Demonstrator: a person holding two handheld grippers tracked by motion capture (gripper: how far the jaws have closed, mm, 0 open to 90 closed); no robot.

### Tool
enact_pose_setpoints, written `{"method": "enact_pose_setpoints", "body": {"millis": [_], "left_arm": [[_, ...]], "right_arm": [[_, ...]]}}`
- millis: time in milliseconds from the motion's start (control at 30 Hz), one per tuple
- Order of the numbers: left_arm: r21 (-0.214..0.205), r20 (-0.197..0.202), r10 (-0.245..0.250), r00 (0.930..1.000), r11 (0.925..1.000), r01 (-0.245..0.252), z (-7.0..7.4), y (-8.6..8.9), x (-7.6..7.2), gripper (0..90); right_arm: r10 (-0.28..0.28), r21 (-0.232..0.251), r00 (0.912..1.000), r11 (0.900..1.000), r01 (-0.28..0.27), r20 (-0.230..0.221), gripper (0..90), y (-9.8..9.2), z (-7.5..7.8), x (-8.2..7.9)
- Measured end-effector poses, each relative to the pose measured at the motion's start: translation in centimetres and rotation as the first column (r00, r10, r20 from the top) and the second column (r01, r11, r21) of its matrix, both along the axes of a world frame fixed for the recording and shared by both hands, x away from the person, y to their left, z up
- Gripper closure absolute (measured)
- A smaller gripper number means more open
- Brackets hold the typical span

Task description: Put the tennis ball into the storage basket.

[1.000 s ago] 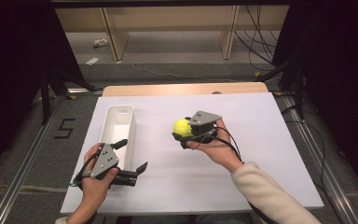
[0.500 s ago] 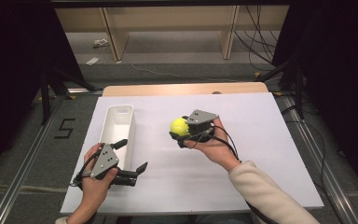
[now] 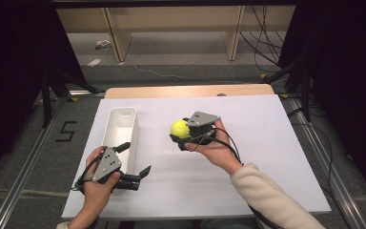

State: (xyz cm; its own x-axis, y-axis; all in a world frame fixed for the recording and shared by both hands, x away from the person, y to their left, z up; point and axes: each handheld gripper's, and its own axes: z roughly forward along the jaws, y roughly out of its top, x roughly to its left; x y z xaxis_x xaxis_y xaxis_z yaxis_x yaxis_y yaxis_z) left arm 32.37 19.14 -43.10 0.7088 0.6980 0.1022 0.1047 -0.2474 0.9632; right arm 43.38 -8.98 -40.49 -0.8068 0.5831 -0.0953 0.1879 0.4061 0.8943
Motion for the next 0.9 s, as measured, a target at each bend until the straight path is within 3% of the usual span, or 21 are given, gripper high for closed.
{"method": "enact_pose_setpoints", "body": {"millis": [900], "left_arm": [[0.005,-0.003,-0.004,1.0,1.0,0.004,-0.1,-0.1,0.0,0.0]], "right_arm": [[0.026,0.016,0.9997,0.9995,-0.026,0.0,26.3,2.2,1.0,0.3]]}}
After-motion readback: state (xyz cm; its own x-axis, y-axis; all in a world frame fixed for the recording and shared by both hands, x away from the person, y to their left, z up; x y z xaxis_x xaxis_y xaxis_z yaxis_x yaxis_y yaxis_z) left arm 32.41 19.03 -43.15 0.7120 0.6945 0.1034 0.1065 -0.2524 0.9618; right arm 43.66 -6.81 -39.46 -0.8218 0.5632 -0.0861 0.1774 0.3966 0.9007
